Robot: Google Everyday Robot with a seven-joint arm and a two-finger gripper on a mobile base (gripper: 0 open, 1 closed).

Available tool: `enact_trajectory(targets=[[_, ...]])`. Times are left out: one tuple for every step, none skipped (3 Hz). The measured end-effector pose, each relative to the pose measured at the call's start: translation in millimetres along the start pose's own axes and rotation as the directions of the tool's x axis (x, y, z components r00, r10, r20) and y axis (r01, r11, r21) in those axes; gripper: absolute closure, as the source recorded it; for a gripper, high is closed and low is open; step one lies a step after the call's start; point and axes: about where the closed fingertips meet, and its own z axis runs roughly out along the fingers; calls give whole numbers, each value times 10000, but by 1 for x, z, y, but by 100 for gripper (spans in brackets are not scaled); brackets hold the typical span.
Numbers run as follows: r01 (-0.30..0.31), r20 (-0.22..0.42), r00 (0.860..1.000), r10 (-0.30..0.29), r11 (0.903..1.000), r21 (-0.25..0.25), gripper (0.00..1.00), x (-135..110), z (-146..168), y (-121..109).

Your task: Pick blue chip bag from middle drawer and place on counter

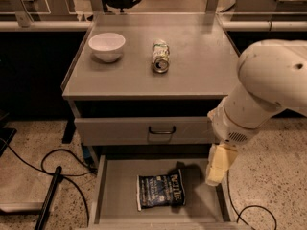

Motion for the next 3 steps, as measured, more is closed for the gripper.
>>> enact_trajectory(targets=[[-305, 430, 9985, 331, 9977, -601, 0, 8, 43, -9], [-305, 430, 9985, 331, 9977, -601, 0, 8, 43, -9], [71, 784, 9969, 4, 9954, -955, 0, -3, 90, -5]])
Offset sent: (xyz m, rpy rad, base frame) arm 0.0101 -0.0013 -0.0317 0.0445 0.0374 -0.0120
